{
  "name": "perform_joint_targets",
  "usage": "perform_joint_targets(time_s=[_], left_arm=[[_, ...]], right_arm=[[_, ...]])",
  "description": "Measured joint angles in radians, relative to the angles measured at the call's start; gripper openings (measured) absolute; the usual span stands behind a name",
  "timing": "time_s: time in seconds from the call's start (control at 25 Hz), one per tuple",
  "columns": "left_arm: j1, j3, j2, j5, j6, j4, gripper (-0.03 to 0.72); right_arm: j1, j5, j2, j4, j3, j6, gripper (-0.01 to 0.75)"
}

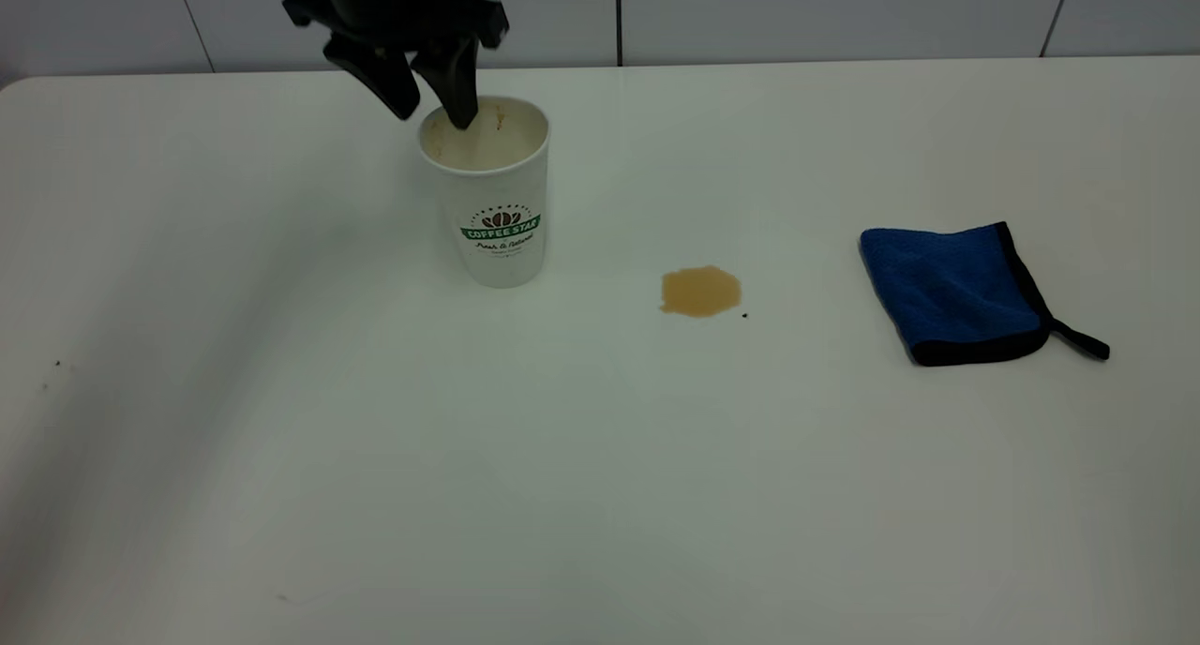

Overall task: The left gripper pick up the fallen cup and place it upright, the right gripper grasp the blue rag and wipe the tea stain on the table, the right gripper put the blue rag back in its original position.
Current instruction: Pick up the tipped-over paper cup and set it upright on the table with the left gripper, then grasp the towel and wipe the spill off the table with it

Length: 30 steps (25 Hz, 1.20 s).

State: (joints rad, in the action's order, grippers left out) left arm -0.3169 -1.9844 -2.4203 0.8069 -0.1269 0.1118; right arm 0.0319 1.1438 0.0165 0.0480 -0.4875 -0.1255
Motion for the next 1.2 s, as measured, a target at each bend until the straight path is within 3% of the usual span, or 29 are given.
perform_joint_targets(time_s=[0.12, 0.52, 0.76, 0.96, 1.2], left_arm=[[0.0, -0.029, 0.068, 0.067, -0.002, 0.0, 0.577], [-0.001, -0.08, 0.462, 0.359, -0.003, 0.0, 0.583], [-0.002, -0.058, 0.684, 0.361, 0.023, -0.049, 0.583], [-0.003, 0.155, 0.881, 0.361, 0.035, -0.046, 0.583], [-0.006, 0.652, 1.139, 0.361, 0.039, -0.046, 0.583]], right_arm=[[0.0, 0.0, 0.0, 0.0, 0.0, 0.0, 0.243], [0.0, 0.0, 0.0, 0.0, 0.0, 0.0, 0.243], [0.0, 0.0, 0.0, 0.0, 0.0, 0.0, 0.243], [0.0, 0.0, 0.0, 0.0, 0.0, 0.0, 0.243], [0.0, 0.0, 0.0, 0.0, 0.0, 0.0, 0.243]])
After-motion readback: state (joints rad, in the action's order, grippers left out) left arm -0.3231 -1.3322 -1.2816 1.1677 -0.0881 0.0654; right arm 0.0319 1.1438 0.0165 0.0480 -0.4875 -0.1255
